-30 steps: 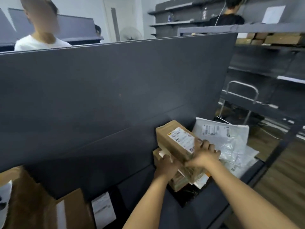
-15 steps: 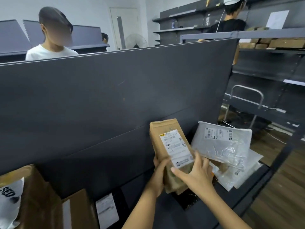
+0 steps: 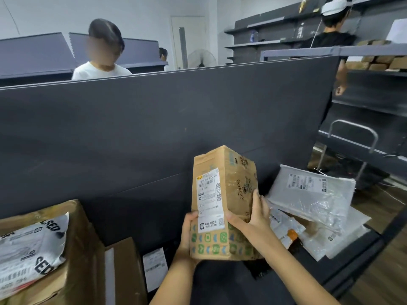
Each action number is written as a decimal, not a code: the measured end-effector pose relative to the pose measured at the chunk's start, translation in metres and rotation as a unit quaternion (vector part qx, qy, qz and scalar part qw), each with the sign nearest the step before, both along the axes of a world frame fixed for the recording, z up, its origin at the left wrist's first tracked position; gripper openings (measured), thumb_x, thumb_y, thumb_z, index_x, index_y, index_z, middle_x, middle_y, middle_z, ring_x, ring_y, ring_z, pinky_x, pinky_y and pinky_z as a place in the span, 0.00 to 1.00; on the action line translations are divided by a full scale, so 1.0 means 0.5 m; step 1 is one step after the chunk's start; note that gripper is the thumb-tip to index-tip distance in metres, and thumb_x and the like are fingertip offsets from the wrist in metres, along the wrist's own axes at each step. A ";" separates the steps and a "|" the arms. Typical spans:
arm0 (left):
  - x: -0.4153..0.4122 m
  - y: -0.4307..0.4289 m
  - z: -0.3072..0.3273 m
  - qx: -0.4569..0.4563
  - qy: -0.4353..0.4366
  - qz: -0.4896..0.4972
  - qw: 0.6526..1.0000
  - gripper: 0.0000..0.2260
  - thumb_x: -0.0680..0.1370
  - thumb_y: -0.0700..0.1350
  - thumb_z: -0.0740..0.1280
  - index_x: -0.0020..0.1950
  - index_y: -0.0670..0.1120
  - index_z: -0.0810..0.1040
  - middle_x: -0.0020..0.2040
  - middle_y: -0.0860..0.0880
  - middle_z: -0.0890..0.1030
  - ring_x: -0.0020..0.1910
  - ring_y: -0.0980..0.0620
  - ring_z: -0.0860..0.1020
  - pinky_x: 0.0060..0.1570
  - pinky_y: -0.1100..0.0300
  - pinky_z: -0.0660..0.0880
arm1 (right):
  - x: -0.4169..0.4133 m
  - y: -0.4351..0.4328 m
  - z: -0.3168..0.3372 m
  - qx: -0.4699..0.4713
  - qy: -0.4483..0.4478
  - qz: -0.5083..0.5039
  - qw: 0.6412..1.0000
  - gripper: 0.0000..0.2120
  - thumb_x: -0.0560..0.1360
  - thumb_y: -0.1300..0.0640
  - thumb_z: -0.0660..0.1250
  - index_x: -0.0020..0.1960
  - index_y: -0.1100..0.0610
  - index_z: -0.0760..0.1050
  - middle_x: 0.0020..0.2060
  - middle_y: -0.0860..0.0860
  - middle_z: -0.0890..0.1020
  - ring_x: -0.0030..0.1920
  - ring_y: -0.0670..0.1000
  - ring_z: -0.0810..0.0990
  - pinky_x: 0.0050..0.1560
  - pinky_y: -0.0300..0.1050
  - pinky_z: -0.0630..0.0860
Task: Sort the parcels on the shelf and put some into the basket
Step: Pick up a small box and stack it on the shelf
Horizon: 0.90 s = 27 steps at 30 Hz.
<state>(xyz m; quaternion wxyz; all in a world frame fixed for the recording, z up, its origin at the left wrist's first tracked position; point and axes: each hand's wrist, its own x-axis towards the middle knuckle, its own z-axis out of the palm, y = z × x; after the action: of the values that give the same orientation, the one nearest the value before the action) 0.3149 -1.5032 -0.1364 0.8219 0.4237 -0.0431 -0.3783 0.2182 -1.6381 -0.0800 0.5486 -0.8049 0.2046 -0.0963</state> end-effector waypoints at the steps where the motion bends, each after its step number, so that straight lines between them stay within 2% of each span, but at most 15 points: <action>1: 0.000 0.006 0.003 0.004 0.007 0.007 1.000 0.26 0.62 0.58 0.71 0.52 0.43 0.84 0.49 0.38 0.84 0.45 0.40 0.82 0.51 0.46 0.76 | 0.004 0.000 -0.001 0.007 -0.002 0.010 1.000 0.59 0.58 0.28 0.67 0.76 0.42 0.35 0.75 0.42 0.42 0.76 0.52 0.47 0.74 0.59 0.53; 2: 0.000 0.012 0.007 0.007 0.008 0.010 1.000 0.23 0.64 0.57 0.68 0.52 0.44 0.85 0.49 0.38 0.84 0.45 0.40 0.83 0.50 0.47 0.77 | 0.006 -0.002 -0.003 0.028 -0.009 0.022 0.999 0.57 0.60 0.29 0.69 0.76 0.40 0.38 0.76 0.43 0.45 0.76 0.52 0.50 0.74 0.60 0.55; 4: 0.000 0.018 0.016 0.027 -0.008 0.015 0.999 0.20 0.68 0.57 0.66 0.50 0.46 0.86 0.51 0.39 0.84 0.46 0.42 0.84 0.47 0.49 0.79 | 0.011 -0.014 -0.008 0.117 -0.047 0.052 0.991 0.50 0.61 0.34 0.72 0.75 0.36 0.49 0.74 0.46 0.60 0.71 0.50 0.65 0.70 0.57 0.66; 6: -0.010 0.011 0.038 0.047 -0.026 0.016 0.998 0.20 0.69 0.58 0.66 0.52 0.47 0.86 0.54 0.40 0.84 0.50 0.42 0.84 0.47 0.51 0.80 | 0.017 -0.028 -0.019 0.232 -0.085 0.077 0.966 0.37 0.64 0.41 0.70 0.70 0.38 0.61 0.66 0.49 0.75 0.61 0.49 0.79 0.56 0.49 0.79; 7: -0.019 0.003 0.052 0.057 -0.032 0.020 0.998 0.22 0.70 0.60 0.66 0.56 0.47 0.84 0.58 0.40 0.82 0.54 0.42 0.82 0.52 0.49 0.79 | 0.021 -0.033 -0.026 0.298 -0.089 0.078 0.947 0.32 0.66 0.44 0.69 0.69 0.42 0.66 0.61 0.51 0.80 0.57 0.51 0.82 0.49 0.47 0.81; 9: -0.035 -0.015 0.066 0.105 -0.060 0.058 0.991 0.31 0.69 0.65 0.67 0.67 0.49 0.76 0.67 0.41 0.75 0.65 0.41 0.75 0.64 0.42 0.72 | 0.030 -0.036 -0.045 0.425 -0.071 0.069 0.900 0.25 0.68 0.48 0.65 0.64 0.51 0.73 0.56 0.56 0.83 0.53 0.57 0.83 0.41 0.49 0.81; 11: -0.045 -0.026 0.069 0.157 -0.095 0.126 0.975 0.39 0.64 0.70 0.69 0.71 0.57 0.70 0.74 0.45 0.65 0.71 0.42 0.68 0.69 0.40 0.66 | 0.040 -0.034 -0.066 0.481 -0.061 0.059 0.872 0.22 0.68 0.46 0.63 0.58 0.55 0.80 0.55 0.60 0.83 0.52 0.60 0.83 0.42 0.50 0.81; 15: -0.059 -0.026 0.079 0.243 -0.129 0.173 0.946 0.48 0.51 0.82 0.61 0.70 0.67 0.64 0.72 0.56 0.55 0.73 0.43 0.62 0.71 0.40 0.61 | 0.056 -0.031 -0.095 0.487 -0.079 0.046 0.869 0.19 0.65 0.45 0.65 0.48 0.54 0.85 0.50 0.59 0.85 0.47 0.58 0.85 0.39 0.49 0.81; 18: -0.056 -0.016 0.096 0.287 -0.131 0.180 0.932 0.47 0.54 0.81 0.61 0.71 0.66 0.64 0.73 0.55 0.55 0.72 0.43 0.62 0.72 0.40 0.59 | 0.065 -0.019 -0.101 0.485 -0.077 0.049 0.870 0.20 0.65 0.43 0.65 0.48 0.54 0.85 0.50 0.58 0.85 0.47 0.57 0.85 0.40 0.48 0.81; 20: -0.045 -0.005 0.100 0.273 -0.081 0.173 0.943 0.39 0.62 0.75 0.64 0.71 0.61 0.69 0.75 0.48 0.60 0.71 0.41 0.67 0.69 0.41 0.65 | 0.074 -0.009 -0.092 0.469 -0.066 0.046 0.880 0.20 0.67 0.43 0.64 0.50 0.54 0.84 0.51 0.59 0.85 0.48 0.58 0.85 0.39 0.47 0.81; 21: -0.034 0.004 0.096 0.244 -0.047 0.162 0.955 0.35 0.67 0.71 0.65 0.69 0.56 0.72 0.74 0.45 0.66 0.67 0.40 0.72 0.66 0.42 0.70 | 0.079 -0.003 -0.085 0.457 -0.051 0.045 0.887 0.20 0.68 0.44 0.64 0.50 0.55 0.84 0.50 0.59 0.85 0.47 0.57 0.85 0.38 0.46 0.81; 23: -0.023 0.029 0.098 0.189 -0.004 0.117 0.975 0.27 0.73 0.65 0.63 0.62 0.48 0.80 0.61 0.41 0.81 0.55 0.41 0.82 0.51 0.50 0.80 | 0.088 0.013 -0.070 0.425 -0.007 0.040 0.905 0.19 0.71 0.45 0.62 0.52 0.56 0.82 0.47 0.58 0.86 0.44 0.57 0.86 0.35 0.44 0.80; 24: -0.021 0.043 0.094 0.167 0.013 0.093 0.981 0.26 0.74 0.65 0.61 0.57 0.47 0.84 0.54 0.41 0.84 0.49 0.43 0.84 0.43 0.53 0.81 | 0.093 0.022 -0.066 0.400 0.015 0.033 0.916 0.19 0.73 0.44 0.62 0.54 0.56 0.81 0.46 0.57 0.86 0.43 0.56 0.86 0.36 0.44 0.79; 25: -0.022 0.055 0.089 0.153 0.030 0.073 0.985 0.26 0.73 0.65 0.61 0.53 0.47 0.85 0.50 0.42 0.85 0.46 0.43 0.85 0.41 0.54 0.81 | 0.096 0.031 -0.066 0.373 0.038 0.025 0.927 0.20 0.74 0.43 0.62 0.55 0.56 0.80 0.45 0.57 0.86 0.44 0.56 0.85 0.38 0.44 0.79; 27: -0.018 0.076 0.060 0.164 0.050 0.069 0.983 0.29 0.69 0.66 0.66 0.60 0.48 0.82 0.56 0.41 0.83 0.54 0.41 0.82 0.53 0.48 0.79 | 0.097 0.047 -0.062 0.341 0.105 0.017 0.934 0.24 0.73 0.36 0.62 0.54 0.54 0.81 0.43 0.56 0.86 0.45 0.57 0.84 0.40 0.46 0.77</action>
<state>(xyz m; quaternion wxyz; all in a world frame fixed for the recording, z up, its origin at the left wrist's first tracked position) 0.3059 -1.4651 -0.1064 0.7664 0.5355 0.0905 -0.3431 0.2665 -1.6145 -0.1109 0.7674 -0.5780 0.2676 0.0735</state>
